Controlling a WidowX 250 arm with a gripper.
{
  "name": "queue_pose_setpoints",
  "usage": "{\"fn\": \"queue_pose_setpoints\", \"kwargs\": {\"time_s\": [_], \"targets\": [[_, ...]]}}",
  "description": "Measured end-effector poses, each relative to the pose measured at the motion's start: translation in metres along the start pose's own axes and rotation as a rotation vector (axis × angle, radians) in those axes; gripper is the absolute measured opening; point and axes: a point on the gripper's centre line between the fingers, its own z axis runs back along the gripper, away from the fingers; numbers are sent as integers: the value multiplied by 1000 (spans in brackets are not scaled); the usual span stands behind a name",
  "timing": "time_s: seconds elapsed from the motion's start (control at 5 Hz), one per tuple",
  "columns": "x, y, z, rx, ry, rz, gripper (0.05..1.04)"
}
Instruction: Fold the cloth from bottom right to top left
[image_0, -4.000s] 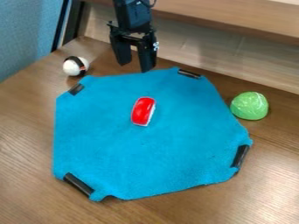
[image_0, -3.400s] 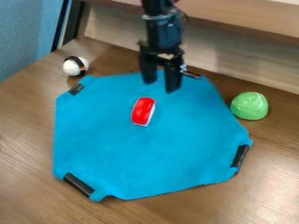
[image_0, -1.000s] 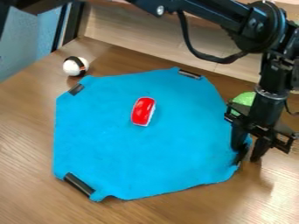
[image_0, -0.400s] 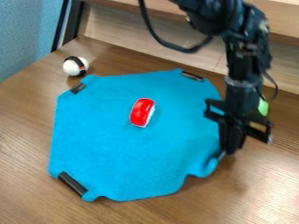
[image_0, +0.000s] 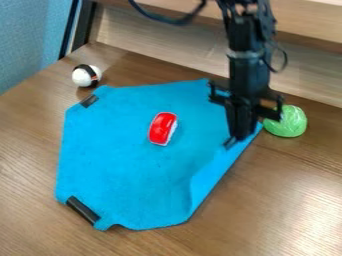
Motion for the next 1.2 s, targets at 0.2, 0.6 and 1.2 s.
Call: {"fn": "queue_pose_setpoints", "kwargs": {"time_s": [0.2,0.6,1.2], "targets": [[-4,21,15,0,-10,26,54],[-16,83,44,23,-56,133,54],[-16,153,51,-11,-44,234,54]]}}
